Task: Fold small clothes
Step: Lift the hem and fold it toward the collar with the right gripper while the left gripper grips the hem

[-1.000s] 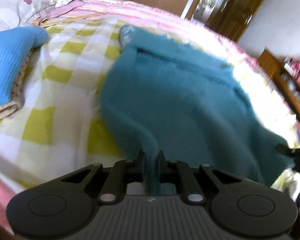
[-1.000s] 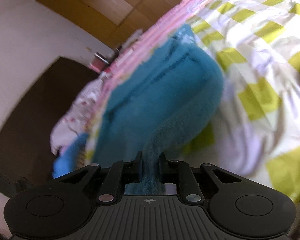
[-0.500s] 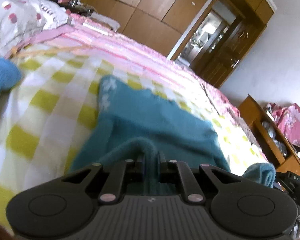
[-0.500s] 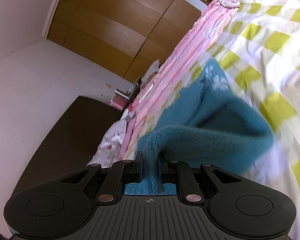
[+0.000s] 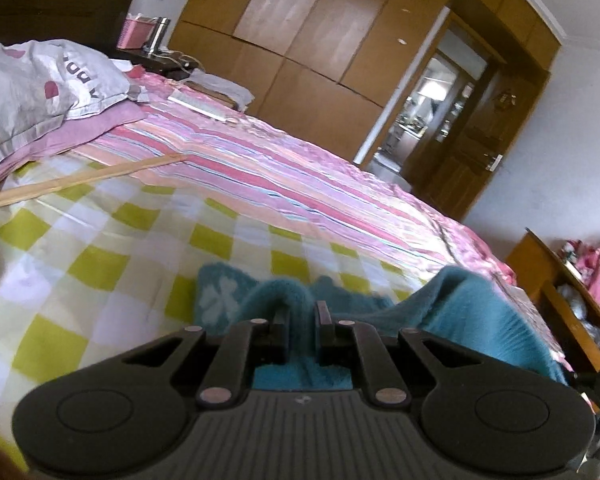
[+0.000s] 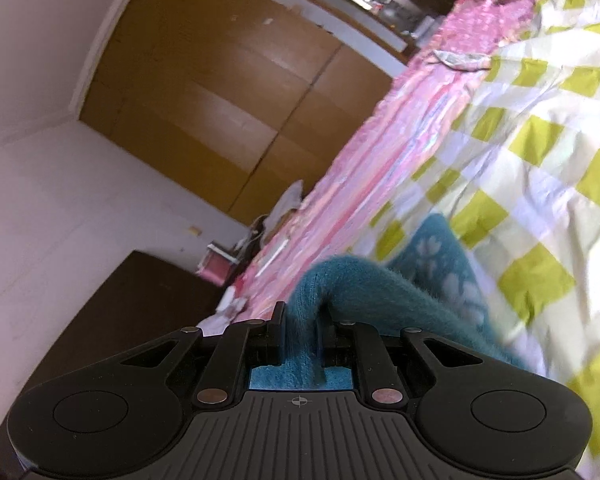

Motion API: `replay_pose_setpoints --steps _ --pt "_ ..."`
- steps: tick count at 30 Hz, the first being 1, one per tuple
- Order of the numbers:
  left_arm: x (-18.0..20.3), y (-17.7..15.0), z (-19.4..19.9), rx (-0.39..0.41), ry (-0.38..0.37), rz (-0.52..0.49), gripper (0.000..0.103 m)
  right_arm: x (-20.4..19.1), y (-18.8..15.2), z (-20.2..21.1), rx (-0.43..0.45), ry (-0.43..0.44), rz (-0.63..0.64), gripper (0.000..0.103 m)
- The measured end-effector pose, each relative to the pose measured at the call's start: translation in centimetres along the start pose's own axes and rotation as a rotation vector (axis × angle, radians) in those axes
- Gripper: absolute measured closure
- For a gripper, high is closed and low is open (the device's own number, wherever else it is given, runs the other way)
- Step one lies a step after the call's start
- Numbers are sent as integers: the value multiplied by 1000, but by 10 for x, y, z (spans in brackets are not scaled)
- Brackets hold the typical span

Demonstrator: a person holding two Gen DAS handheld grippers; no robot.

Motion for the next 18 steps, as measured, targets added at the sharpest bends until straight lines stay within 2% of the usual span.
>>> replay_pose_setpoints --steps 8,11,15,18 --pt "-16 -6 -50 -43 88 -18 87 30 6 -41 -5 -86 -64 89" --pt "-17 -7 -58 -50 102 -22 87 39 5 -48 -5 -107 -69 89" --pt "-12 -4 -63 -51 115 -47 86 53 7 -51 -9 -113 -153 89" --pt "-12 1 -65 -56 104 -16 84 60 8 -54 -10 -101 -208 86"
Point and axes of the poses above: each gripper's, at about its wrist camera, not at the fingertips, and z roughly against the way its jaws point, x to its right, y to its top, the point moved 2 cm from there along -z, roughly the way its jaws point
